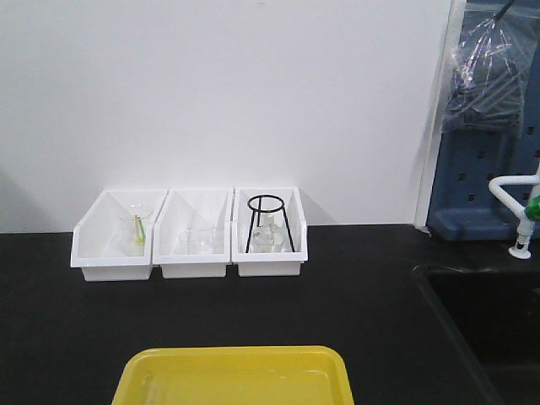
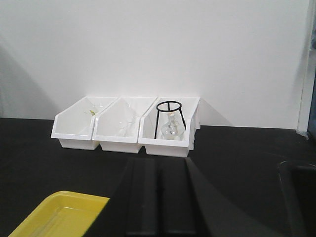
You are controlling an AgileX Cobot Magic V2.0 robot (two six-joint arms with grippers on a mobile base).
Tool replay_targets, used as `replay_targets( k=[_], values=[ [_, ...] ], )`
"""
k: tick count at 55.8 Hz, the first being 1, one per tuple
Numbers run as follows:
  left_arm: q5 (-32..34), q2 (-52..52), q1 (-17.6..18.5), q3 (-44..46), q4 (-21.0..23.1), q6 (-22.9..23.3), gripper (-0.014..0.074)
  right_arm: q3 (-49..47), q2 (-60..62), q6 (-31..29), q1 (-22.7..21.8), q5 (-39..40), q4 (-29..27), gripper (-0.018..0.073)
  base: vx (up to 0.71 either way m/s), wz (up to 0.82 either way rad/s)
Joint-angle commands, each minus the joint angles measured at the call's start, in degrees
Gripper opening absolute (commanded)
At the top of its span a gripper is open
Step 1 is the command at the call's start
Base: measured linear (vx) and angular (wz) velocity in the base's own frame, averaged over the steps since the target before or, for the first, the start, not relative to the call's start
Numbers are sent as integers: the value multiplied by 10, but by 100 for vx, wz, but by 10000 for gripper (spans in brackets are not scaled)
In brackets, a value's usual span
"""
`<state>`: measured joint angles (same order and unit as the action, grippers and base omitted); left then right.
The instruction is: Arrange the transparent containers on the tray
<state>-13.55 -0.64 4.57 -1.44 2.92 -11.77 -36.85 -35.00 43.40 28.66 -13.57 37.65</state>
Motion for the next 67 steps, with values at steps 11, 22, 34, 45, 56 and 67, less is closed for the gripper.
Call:
replay_targets(
  k=[11,22,34,45,56,67],
  values=[
    [45,-14,-2,-22,2,6,-3,-15,1,-131,-1,22,-86,-11,0,0],
    [45,-14,-2,-22,2,6,-3,40,3,-527,-24,115,-385,-11,0,0],
    [45,-14,-2,-22,2,6,-3,209,76,-560,-167,238,-474,-11,0,0],
    [45,-14,-2,-22,2,6,-3,352,230,-500,-258,165,-388,-11,0,0],
    [45,-14,-2,-22,2,6,-3,391,366,-495,-275,73,-368,-11,0,0],
    [45,-14,-2,-22,2,6,-3,391,361,-494,-275,70,-350,-11,0,0]
  ],
)
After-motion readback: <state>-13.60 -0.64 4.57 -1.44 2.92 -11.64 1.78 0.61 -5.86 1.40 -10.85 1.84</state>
